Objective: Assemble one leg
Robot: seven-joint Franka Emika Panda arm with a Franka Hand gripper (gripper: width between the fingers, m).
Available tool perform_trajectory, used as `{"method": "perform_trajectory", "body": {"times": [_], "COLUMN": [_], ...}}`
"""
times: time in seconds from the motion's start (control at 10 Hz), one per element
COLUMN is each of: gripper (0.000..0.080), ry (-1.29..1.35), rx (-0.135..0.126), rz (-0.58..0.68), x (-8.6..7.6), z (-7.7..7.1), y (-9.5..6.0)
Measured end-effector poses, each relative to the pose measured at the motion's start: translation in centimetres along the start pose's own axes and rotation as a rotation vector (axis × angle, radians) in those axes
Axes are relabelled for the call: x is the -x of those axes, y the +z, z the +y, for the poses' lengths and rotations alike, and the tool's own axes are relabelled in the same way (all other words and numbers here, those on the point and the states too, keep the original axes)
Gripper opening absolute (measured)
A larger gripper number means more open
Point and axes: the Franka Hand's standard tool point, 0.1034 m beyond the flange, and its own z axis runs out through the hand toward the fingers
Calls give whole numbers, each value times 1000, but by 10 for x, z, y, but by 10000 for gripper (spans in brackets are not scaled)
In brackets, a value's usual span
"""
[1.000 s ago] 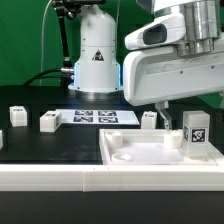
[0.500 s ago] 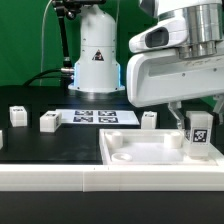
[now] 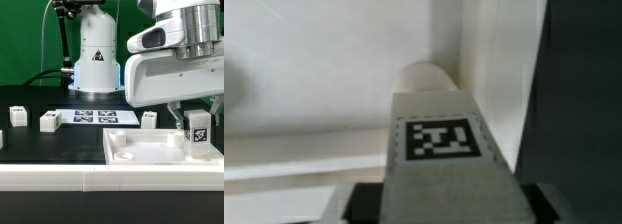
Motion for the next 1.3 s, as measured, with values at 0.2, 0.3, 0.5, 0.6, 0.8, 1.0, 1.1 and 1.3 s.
{"method": "perform_trajectory", "body": {"times": [0.2,0.3,0.5,0.6,0.8,1.0,1.1,1.3], "gripper": [296,297,297,297,297,297,297,396], "ry": [244,345,609,718,972,1133,1139,1129], "rx": [-2,-5,-26,-31,-26,-26,-31,-34], "rz": [35,55,100,102,109,117,116,113], "x": [0,0,-1,0,2,2,1,2], "z": [2,2,2,0,-1,-1,1,0], "y": [1,1,2,3,4,4,3,4]}}
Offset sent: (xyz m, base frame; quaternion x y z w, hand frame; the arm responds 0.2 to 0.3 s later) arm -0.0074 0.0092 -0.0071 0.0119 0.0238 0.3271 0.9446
